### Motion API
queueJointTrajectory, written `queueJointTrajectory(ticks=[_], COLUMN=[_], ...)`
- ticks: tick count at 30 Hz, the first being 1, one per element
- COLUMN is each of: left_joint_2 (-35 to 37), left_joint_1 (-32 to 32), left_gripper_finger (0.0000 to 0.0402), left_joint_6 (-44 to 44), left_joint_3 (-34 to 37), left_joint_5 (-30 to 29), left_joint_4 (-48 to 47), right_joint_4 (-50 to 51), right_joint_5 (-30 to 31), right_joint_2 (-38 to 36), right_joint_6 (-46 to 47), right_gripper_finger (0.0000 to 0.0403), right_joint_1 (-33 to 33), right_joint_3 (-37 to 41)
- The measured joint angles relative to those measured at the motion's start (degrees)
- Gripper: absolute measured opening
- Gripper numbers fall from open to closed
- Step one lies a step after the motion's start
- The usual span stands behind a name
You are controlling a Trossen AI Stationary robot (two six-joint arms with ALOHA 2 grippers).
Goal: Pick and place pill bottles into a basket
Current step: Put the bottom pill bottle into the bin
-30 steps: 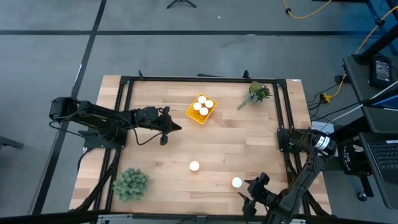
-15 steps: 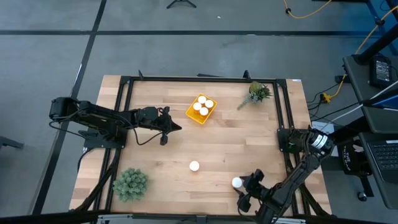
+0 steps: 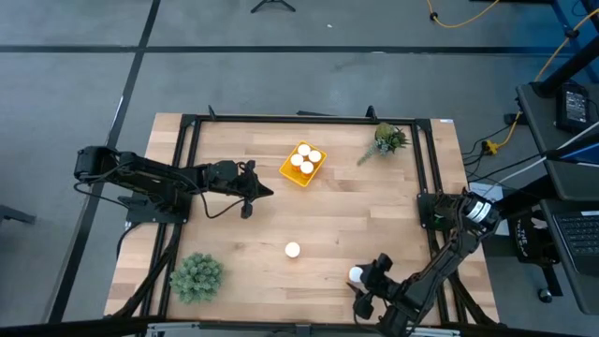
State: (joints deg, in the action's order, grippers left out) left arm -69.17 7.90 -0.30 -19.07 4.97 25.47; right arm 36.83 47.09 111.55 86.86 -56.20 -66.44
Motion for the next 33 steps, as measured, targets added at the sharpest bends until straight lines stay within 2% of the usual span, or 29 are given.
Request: queueJointTrajectory(ticks=[7, 19, 33], left_joint_2=[0.00, 0.00, 0.00], left_joint_1=[0.00, 0.00, 0.00], left_gripper_finger=[0.0010, 0.0006, 0.0010], left_joint_6=[0.00, -0.52, -0.61], left_joint_3=[0.00, 0.00, 0.00], left_joint_5=[0.00, 0.00, 0.00], left_joint_4=[0.00, 0.00, 0.00], right_joint_4=[1.64, 1.93, 1.82], right_joint_5=[-0.65, -0.86, -1.31], right_joint_2=[-0.02, -0.03, -0.11], right_joint_6=[0.03, 0.03, 0.03], right_gripper_finger=[0.0287, 0.0214, 0.0222], right_joint_1=[0.00, -0.12, -0.12], right_joint_3=[-0.19, -0.19, -0.21])
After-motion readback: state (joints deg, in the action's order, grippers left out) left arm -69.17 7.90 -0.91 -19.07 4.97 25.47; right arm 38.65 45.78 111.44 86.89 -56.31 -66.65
